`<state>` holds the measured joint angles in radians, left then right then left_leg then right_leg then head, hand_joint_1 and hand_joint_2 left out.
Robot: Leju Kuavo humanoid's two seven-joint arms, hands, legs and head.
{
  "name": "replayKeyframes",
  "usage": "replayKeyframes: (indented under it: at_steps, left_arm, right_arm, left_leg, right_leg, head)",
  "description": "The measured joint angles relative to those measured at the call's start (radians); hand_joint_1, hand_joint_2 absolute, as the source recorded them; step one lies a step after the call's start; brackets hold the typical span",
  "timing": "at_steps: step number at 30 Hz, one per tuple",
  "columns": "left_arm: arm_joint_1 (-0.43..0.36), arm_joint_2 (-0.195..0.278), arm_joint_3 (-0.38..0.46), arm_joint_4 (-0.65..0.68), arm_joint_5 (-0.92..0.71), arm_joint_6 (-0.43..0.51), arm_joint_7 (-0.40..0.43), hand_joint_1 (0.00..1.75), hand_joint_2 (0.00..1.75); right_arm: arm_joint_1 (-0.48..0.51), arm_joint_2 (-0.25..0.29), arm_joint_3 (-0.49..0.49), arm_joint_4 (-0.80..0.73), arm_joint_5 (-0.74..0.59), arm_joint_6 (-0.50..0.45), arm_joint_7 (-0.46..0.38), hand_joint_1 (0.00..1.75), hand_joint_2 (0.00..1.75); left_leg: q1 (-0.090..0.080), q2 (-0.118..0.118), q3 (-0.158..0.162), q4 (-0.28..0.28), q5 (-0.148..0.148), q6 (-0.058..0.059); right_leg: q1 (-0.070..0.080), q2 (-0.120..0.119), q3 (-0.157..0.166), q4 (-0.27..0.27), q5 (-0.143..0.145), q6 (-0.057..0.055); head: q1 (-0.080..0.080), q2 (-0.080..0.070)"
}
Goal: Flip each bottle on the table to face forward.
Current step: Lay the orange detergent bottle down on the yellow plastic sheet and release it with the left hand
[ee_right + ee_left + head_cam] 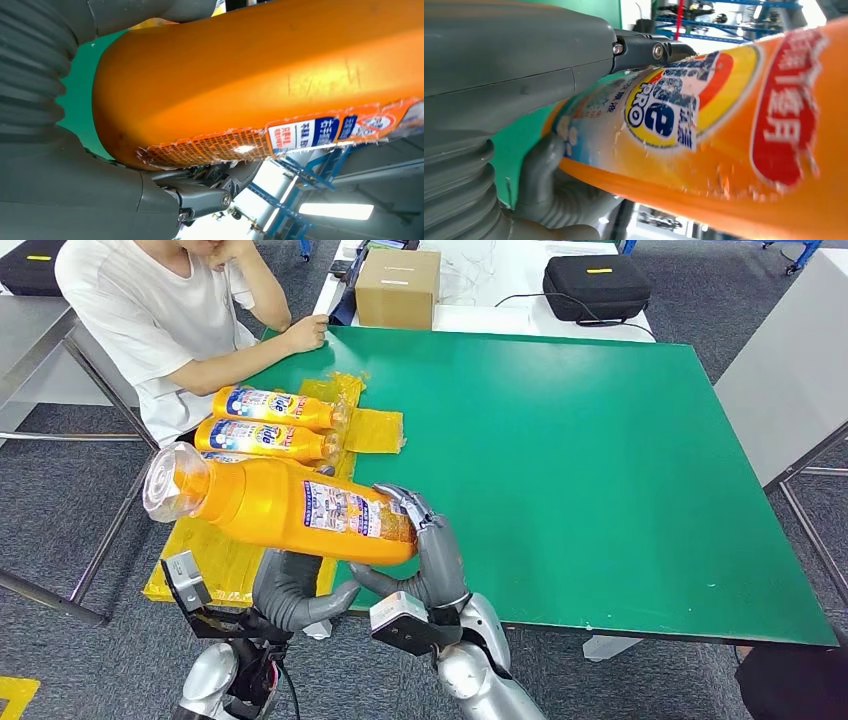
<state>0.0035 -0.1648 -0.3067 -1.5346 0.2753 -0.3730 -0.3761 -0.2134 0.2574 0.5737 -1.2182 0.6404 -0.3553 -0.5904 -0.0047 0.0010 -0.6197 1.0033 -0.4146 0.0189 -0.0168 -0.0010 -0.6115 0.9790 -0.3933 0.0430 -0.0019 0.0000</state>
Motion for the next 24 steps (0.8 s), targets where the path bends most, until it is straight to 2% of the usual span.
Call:
replayKeyframes:
  at_steps: [5,6,10,14,21,22,24]
  left_arm:
    - [-0.025,0.000,-0.003,0.020,0.026,-0.006,0.007,0.00,1.75]
    - [-0.027,0.000,-0.004,0.023,0.028,-0.004,0.007,0.05,1.75]
    - [-0.031,-0.003,-0.001,0.027,0.047,0.050,0.009,1.74,1.75]
    - [-0.032,-0.009,0.010,0.027,0.070,0.124,0.024,1.75,1.75]
    - [-0.029,-0.011,0.021,0.027,0.081,0.146,0.029,1.75,1.75]
    - [-0.028,-0.012,0.022,0.027,0.081,0.147,0.029,1.75,1.75]
    - [-0.027,-0.012,0.022,0.027,0.082,0.150,0.028,1.75,1.75]
  right_arm:
    - [-0.020,0.009,0.053,0.055,-0.008,-0.004,-0.007,1.75,1.75]
    - [-0.024,0.010,0.059,0.066,-0.012,-0.004,-0.007,1.75,1.75]
    - [-0.033,0.018,0.083,0.118,-0.031,-0.014,-0.008,1.75,1.75]
    - [-0.037,0.026,0.102,0.159,-0.050,-0.032,-0.006,1.75,1.75]
    - [-0.049,0.030,0.121,0.200,-0.056,-0.043,0.000,1.75,1.75]
    - [-0.051,0.031,0.122,0.203,-0.058,-0.043,0.001,1.67,1.75]
    - [-0.053,0.031,0.126,0.208,-0.060,-0.043,0.006,0.79,1.75]
  left_leg:
    - [0.000,0.000,0.000,0.000,0.000,0.000]
    - [0.000,0.000,0.000,0.000,0.000,0.000]
    - [0.000,0.000,0.000,0.000,0.000,0.000]
    - [0.000,0.001,0.000,0.000,0.000,0.000]
    - [0.000,0.001,0.000,0.000,0.000,0.000]
    - [0.000,0.001,0.000,0.000,0.000,0.000]
    - [0.000,0.001,0.000,0.000,0.000,0.000]
  right_leg:
    - [0.000,0.000,0.000,0.000,0.000,0.000]
    - [0.000,0.000,0.000,0.000,0.000,0.000]
    - [0.000,0.000,0.000,0.000,0.000,0.000]
    - [0.000,0.000,-0.001,0.000,0.000,0.000]
    - [0.000,0.000,-0.001,0.000,0.000,0.000]
    - [0.000,0.000,-0.001,0.000,0.000,0.000]
    - [0.000,0.000,-0.002,0.000,0.000,0.000]
  head:
    - [0.000,0.000]
    - [0.000,0.000]
    - [0.000,0.000]
    - [0.000,0.000]
    - [0.000,0.000]
    - [0.000,0.000]
    - [0.000,0.000]
